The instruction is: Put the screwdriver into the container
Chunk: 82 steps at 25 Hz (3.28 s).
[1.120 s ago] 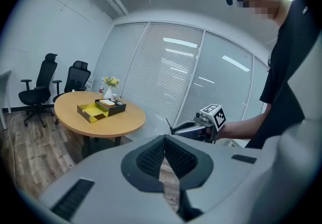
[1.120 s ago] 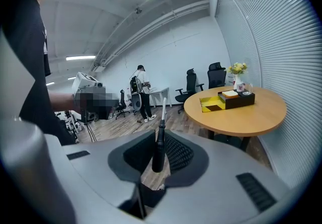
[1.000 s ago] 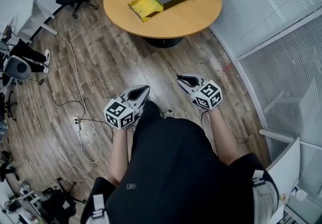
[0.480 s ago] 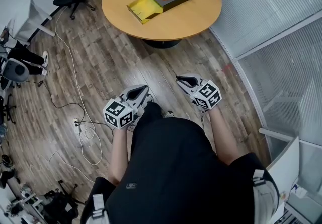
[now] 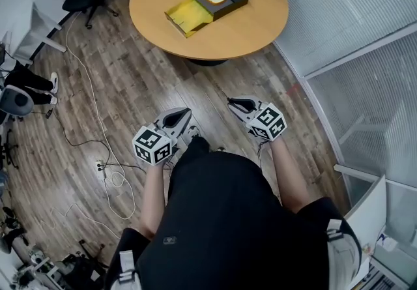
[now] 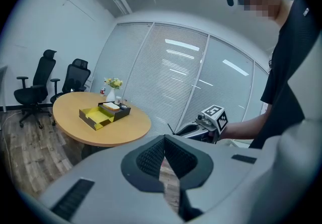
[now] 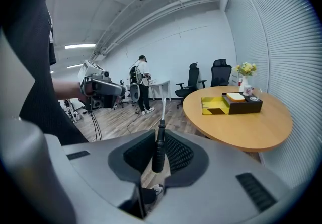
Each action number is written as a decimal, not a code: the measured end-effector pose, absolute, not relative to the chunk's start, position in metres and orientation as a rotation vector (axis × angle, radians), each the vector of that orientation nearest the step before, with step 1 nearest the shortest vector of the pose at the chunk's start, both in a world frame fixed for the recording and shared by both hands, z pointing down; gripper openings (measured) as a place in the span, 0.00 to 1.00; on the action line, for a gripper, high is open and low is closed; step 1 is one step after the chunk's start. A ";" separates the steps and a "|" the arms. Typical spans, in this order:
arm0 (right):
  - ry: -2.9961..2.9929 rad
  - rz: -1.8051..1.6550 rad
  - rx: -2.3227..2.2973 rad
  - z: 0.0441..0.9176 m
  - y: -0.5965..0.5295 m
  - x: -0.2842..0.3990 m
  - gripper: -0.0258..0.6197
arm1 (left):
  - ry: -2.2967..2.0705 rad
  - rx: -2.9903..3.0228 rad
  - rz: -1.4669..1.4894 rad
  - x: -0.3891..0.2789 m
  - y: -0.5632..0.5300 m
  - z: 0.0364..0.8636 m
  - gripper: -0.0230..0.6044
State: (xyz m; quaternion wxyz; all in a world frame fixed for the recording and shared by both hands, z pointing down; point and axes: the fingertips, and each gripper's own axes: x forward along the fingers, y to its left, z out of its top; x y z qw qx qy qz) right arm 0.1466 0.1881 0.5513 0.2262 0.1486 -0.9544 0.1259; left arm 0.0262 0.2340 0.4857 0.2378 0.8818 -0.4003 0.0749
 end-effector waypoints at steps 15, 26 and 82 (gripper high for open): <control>-2.612 0.365 0.517 0.549 0.150 0.085 0.12 | -0.992 2.453 0.212 -0.037 0.188 0.490 0.04; -2.600 0.366 0.532 0.550 0.140 0.060 0.12 | -1.001 2.443 0.191 -0.070 0.184 0.492 0.04; -2.645 0.242 0.298 0.557 -0.082 0.125 0.12 | -1.139 2.378 0.297 0.010 -0.030 0.493 0.04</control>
